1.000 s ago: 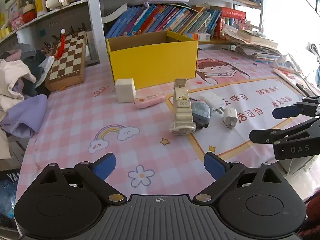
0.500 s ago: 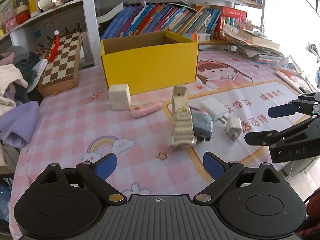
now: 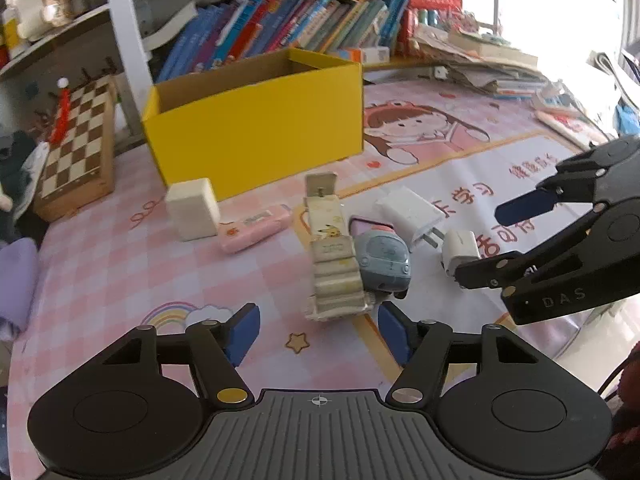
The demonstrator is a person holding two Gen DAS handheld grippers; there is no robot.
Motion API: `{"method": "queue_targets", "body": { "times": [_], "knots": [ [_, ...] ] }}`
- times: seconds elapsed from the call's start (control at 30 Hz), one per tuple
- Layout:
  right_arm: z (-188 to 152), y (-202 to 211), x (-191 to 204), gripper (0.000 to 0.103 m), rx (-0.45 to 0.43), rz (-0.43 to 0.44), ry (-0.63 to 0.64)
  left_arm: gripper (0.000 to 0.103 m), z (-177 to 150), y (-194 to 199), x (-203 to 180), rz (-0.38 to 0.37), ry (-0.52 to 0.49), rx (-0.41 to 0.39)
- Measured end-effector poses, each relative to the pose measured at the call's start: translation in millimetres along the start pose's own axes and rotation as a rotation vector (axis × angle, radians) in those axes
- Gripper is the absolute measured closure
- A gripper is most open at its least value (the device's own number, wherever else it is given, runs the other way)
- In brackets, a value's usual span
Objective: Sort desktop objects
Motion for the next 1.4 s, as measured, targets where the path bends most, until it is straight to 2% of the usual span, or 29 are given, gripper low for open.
{"method": "queue_targets", "body": {
  "times": [0.47,0.57,0.63,0.7,0.93,1.0,1.4],
  "knots": [
    [-4.6,-22.2,-0.9,0.045,0.063,0.049,-0.002,0.039,-3.6,-24.5,0.8,-0.009,0.009,0.038],
    [-6.7,-26.9,-1.2,0.053,0.084,0.055,-0.011,0.046,-5.8,-28.0,-0.6,-0.026,0.007,0.049],
    [-7.1,-27.9,-1.9,0.060,0.087,0.059,-0.020,0.056,-7.1,-29.3,-1.7,-0.043,0.007,0.055],
    [-7.0,-27.1,-2.1,0.062,0.085,0.057,-0.025,0.056,-7.4,-28.1,-0.9,-0.043,0.007,0.052],
    [-2.6,-18.4,0.3,0.065,0.047,0.051,-0.029,0.058,-4.5,-14.5,23.2,0.035,0.076,0.012],
    [-0.7,-15.5,2.5,0.075,0.034,0.055,-0.027,0.058,-4.6,-9.7,28.1,0.050,0.086,0.006],
    [2.8,-5.9,16.5,0.076,0.006,0.060,-0.029,0.058,-4.8,17.4,45.2,0.105,0.116,-0.042]
  ]
}}
Point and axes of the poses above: each gripper's, at about its wrist camera, not at the fingertips, and y roughly against the way its jaws point, x to its left, z to its top, the point moved 4 cm from there along -y, roughly the way its jaws point, and after that the axes turned 15 degrees about -x, right-handed, at the moved point
